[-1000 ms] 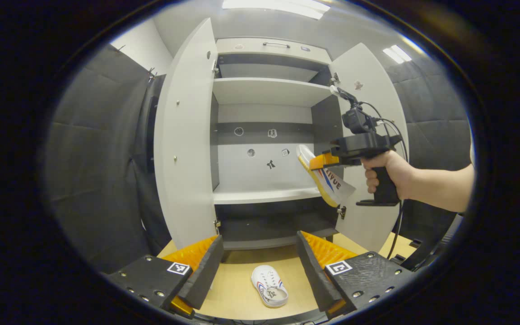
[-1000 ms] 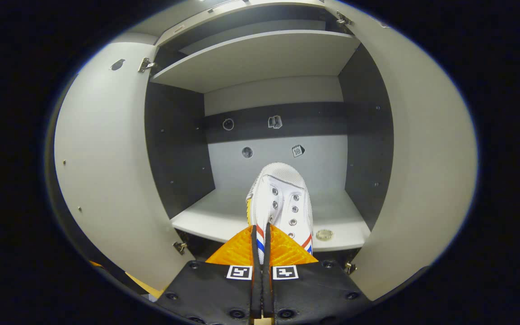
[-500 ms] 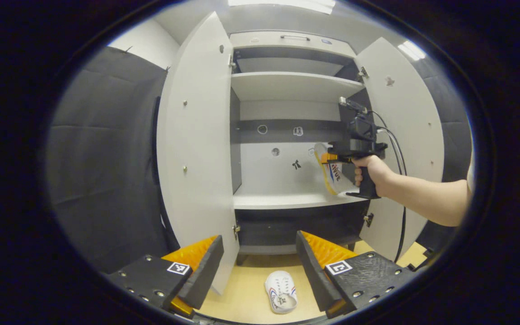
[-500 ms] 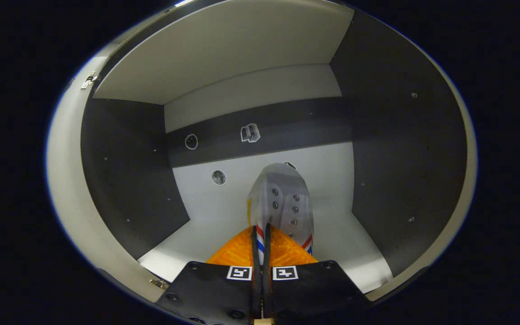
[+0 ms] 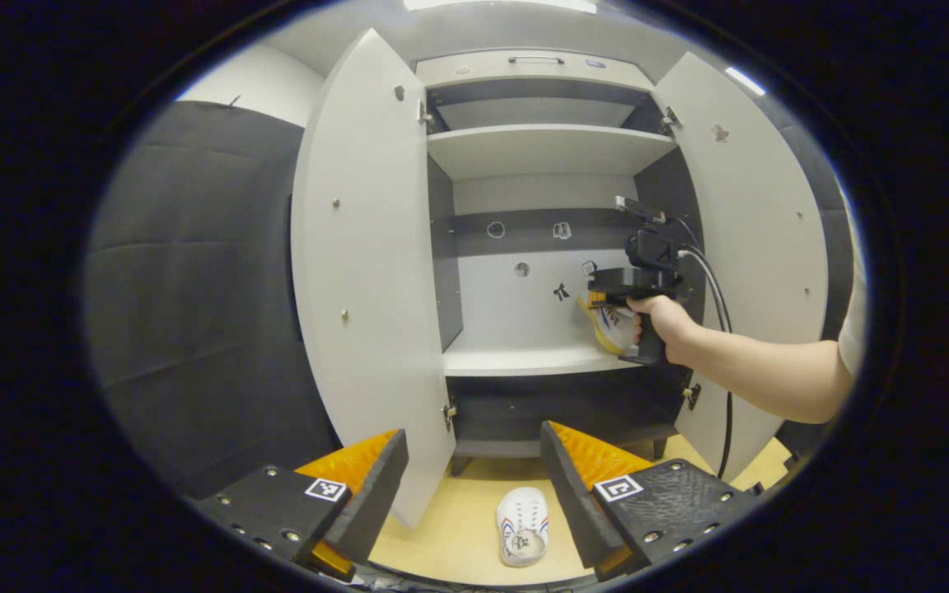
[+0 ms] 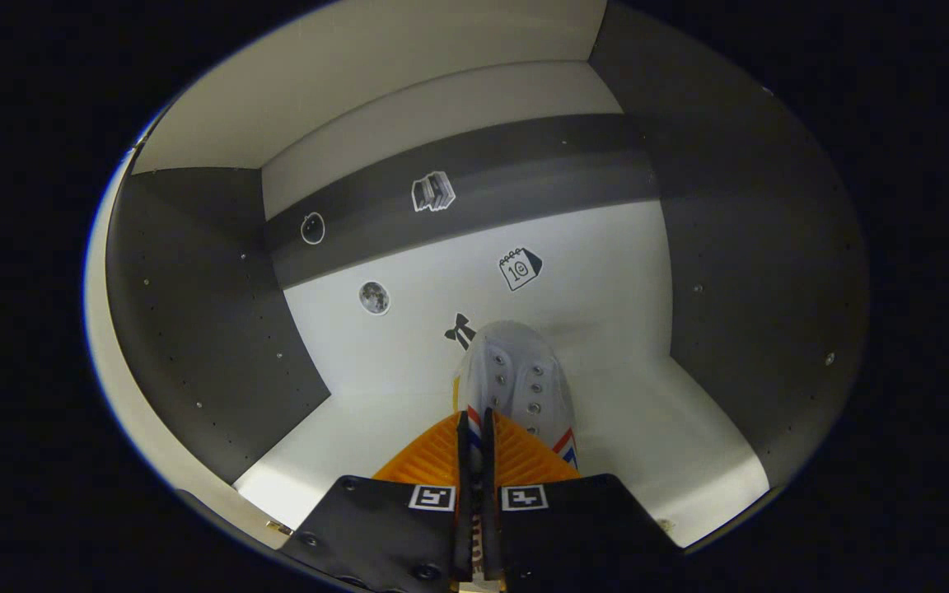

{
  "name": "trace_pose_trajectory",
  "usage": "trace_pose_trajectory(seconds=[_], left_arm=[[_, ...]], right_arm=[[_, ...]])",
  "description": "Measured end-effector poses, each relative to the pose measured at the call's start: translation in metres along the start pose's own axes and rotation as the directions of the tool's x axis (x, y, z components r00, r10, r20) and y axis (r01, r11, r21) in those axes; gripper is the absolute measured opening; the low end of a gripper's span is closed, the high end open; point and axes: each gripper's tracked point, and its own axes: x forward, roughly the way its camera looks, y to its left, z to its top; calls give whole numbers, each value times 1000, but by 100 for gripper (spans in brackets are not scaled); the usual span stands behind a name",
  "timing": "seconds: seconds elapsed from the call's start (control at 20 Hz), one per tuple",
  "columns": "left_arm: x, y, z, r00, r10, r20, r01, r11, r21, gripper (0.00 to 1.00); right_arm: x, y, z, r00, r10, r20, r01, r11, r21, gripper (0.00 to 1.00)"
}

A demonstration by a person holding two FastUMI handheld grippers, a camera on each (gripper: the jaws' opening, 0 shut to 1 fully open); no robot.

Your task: Grab one shoe with the right hand and put it into the shoe cabinet, grab the other shoe with the left hand and put it into the shoe cabinet; then close the right door with the right hand and the left door with the left hand.

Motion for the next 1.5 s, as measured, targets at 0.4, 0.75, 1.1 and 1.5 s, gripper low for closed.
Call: trace_pose_trajectory(seconds=[0.4, 0.75, 1.1, 1.5], left_arm=[[3, -20, -8, 994, -110, 10, 111, 994, -11, 90], [29, -9, -77, 969, -222, -106, 221, 975, -12, 90], [67, -28, -162, 909, -342, -237, 345, 938, -34, 91], [113, -61, -295, 771, -437, -463, 456, 887, -77, 93]], right_arm=[[-59, 18, 24, 992, 53, 111, -56, 998, 27, 78], [-173, 12, -23, 982, -30, 186, 39, 998, -47, 98], [-268, -1, -88, 980, -109, 169, 135, 979, -152, 98], [-371, -56, -155, 942, -315, 118, 336, 908, -250, 99]])
